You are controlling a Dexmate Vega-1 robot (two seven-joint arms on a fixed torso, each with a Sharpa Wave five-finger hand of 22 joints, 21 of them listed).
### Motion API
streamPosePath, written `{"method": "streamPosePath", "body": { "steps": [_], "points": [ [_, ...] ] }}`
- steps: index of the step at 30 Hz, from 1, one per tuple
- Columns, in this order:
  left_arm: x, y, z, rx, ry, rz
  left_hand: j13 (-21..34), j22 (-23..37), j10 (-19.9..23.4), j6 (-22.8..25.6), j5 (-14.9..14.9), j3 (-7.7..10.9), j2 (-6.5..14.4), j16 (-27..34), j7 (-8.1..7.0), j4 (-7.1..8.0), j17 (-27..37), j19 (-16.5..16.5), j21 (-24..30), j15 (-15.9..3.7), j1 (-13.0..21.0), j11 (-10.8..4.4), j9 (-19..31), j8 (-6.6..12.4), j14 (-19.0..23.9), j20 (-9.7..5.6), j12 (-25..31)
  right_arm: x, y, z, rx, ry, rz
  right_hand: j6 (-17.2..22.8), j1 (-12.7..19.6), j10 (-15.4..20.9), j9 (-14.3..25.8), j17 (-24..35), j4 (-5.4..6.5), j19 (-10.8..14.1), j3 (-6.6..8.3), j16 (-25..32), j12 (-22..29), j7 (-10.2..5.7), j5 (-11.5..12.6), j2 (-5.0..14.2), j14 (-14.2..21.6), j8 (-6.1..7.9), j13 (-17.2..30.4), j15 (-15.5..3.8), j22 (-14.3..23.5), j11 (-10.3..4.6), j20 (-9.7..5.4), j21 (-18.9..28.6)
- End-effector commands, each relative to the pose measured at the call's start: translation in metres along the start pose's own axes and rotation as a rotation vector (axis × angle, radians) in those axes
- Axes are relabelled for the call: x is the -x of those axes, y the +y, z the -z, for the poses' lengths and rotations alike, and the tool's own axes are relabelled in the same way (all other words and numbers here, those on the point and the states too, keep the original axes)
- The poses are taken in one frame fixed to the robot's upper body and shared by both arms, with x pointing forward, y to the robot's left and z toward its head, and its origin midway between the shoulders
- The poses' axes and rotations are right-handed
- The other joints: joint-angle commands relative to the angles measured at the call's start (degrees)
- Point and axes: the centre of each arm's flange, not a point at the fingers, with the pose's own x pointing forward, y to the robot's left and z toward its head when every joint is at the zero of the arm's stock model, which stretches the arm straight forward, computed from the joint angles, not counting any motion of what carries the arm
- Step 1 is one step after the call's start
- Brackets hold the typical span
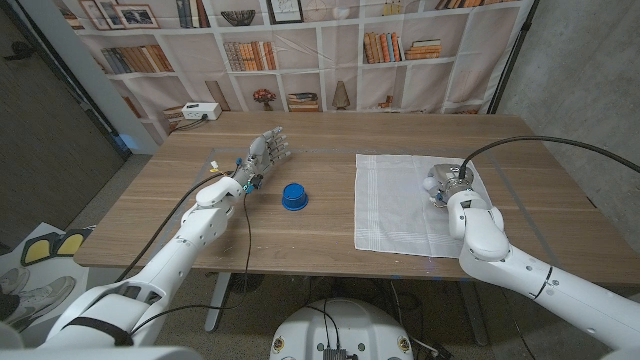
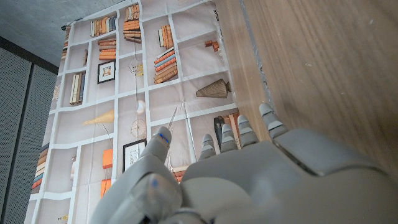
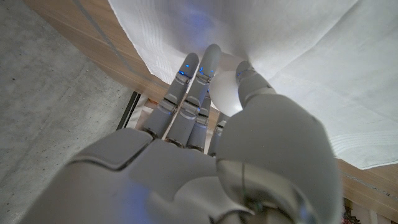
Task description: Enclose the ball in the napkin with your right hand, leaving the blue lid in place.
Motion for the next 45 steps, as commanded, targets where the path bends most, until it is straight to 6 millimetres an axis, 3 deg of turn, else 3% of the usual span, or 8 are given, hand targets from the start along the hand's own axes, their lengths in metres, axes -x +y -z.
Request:
{"method": "streamPosePath", "body": {
  "steps": [1, 7, 12, 15, 18, 33, 39, 45],
  "points": [
    [-0.004, -0.003, 0.001, -0.002, 0.002, 0.007, -0.1, 0.1, -0.2, -0.2, -0.1, 0.30, 0.1, 0.3, -0.30, -0.04, 0.0, 0.1, -0.2, 0.15, -0.5, 0.28, -0.1, 0.22, 0.1, 0.54, 0.0, 0.003, 0.001, -0.003, -0.042, -0.023, -0.046, 17.2, 1.1, 6.1, 0.3, -0.4, 3.23, -0.9, 3.44, -1.4, -0.9, 1.79, 0.0, 4.77, -1.2, -0.77, -0.3, -4.91, -0.3, -4.54, 0.26, 0.7],
    [-0.004, -0.003, 0.002, 0.002, 0.001, 0.006, -0.1, 0.1, -0.3, -0.3, -0.1, 0.34, 0.2, 0.2, -0.29, -0.05, 0.0, 0.1, -0.2, 0.18, -0.5, 0.26, -0.1, 0.22, 0.1, 0.51, 0.0, 0.001, -0.004, -0.010, -0.036, -0.044, -0.072, 12.8, -1.9, 1.5, 0.0, -1.9, 4.30, -2.4, 2.84, -5.4, -3.9, 1.42, -0.2, 3.16, -4.3, -3.81, -1.1, -4.56, -1.6, -4.79, 0.98, 1.5],
    [-0.004, -0.002, 0.001, 0.001, -0.001, 0.005, -0.1, 0.1, -0.3, -0.2, -0.1, 0.38, 0.2, 0.2, -0.26, -0.06, 0.0, 0.2, -0.2, 0.21, -0.5, 0.26, -0.1, 0.25, 0.1, 0.53, 0.0, 0.000, -0.006, -0.010, -0.021, -0.035, -0.103, 5.4, -3.3, -4.5, -0.3, -4.2, 3.13, -4.1, 3.23, -10.4, -7.8, -0.06, 0.4, 0.98, -8.5, -8.45, -2.1, -4.54, -3.2, -5.42, 1.79, 2.2],
    [-0.004, -0.002, 0.001, 0.001, -0.002, 0.005, -0.1, 0.1, -0.3, -0.2, -0.1, 0.39, 0.2, 0.2, -0.32, -0.07, 0.0, 0.2, -0.3, 0.21, -0.5, 0.27, -0.1, 0.24, 0.0, 0.52, 0.0, -0.002, -0.007, -0.008, -0.016, -0.016, -0.139, 2.8, -3.8, -7.0, -0.3, -5.2, 2.48, -5.4, 3.42, -12.6, -9.4, -0.45, 0.7, -0.03, -10.7, -9.77, -2.4, -4.43, -3.8, -5.54, 2.27, 2.1],
    [-0.004, -0.001, 0.001, 0.001, -0.002, 0.004, -0.1, 0.1, -0.3, -0.2, -0.1, 0.41, 0.2, 0.3, -0.32, -0.08, 0.0, 0.2, -0.3, 0.20, -0.5, 0.26, -0.1, 0.24, 0.1, 0.54, 0.0, -0.004, -0.009, -0.005, -0.021, 0.007, -0.192, -4.4, -5.8, -12.4, -0.2, -6.5, 1.90, -8.6, 3.17, -16.6, -12.4, -0.83, 1.2, -2.14, -16.2, -11.44, -2.7, -3.33, -4.4, -5.60, 3.68, 1.6],
    [-0.007, -0.001, 0.000, 0.000, 0.000, 0.013, -0.1, 0.1, -0.3, -0.3, 0.0, 0.52, 0.2, 0.3, -0.35, -0.18, 0.0, 0.2, -0.3, 0.29, -0.4, 0.26, -0.1, 0.20, 0.4, 0.55, 0.0, -0.002, -0.016, 0.009, -0.071, -0.001, -0.232, -24.0, -18.0, -29.0, -0.2, -6.7, 4.30, -17.4, -1.02, -23.0, -15.0, -1.49, 2.3, -7.73, -29.0, -11.62, -2.8, 1.18, -4.9, -5.23, 6.31, -2.2],
    [-0.007, 0.000, 0.001, 0.002, 0.000, 0.015, -0.1, 0.1, -0.4, -0.3, 0.0, 0.57, 0.2, 0.3, -0.41, -0.22, 0.0, 0.2, -0.3, 0.33, -0.4, 0.25, -0.1, 0.20, 0.3, 0.49, -0.1, 0.002, -0.024, 0.016, -0.128, -0.011, -0.174, -23.4, -20.4, -28.8, -0.1, -6.5, 5.10, -17.6, -2.04, -22.8, -14.3, -1.28, 2.6, -8.36, -29.0, -10.75, -2.8, 1.36, -4.9, -4.96, 6.48, -2.6],
    [-0.006, 0.001, 0.001, 0.002, 0.000, 0.013, -0.1, 0.1, -0.4, -0.4, 0.0, 0.58, 0.1, 0.3, -0.40, -0.25, 0.0, 0.2, -0.4, 0.32, -0.4, 0.15, -0.1, 0.18, 0.3, 0.54, -0.1, 0.006, -0.037, 0.025, -0.166, 0.017, -0.080, -21.1, -16.7, -27.4, -0.2, -6.7, 3.03, -16.6, 0.74, -22.5, -13.5, -0.61, 3.5, -5.66, -28.0, -9.73, -3.0, 0.94, -5.0, -4.80, 6.26, -2.6]
  ]
}}
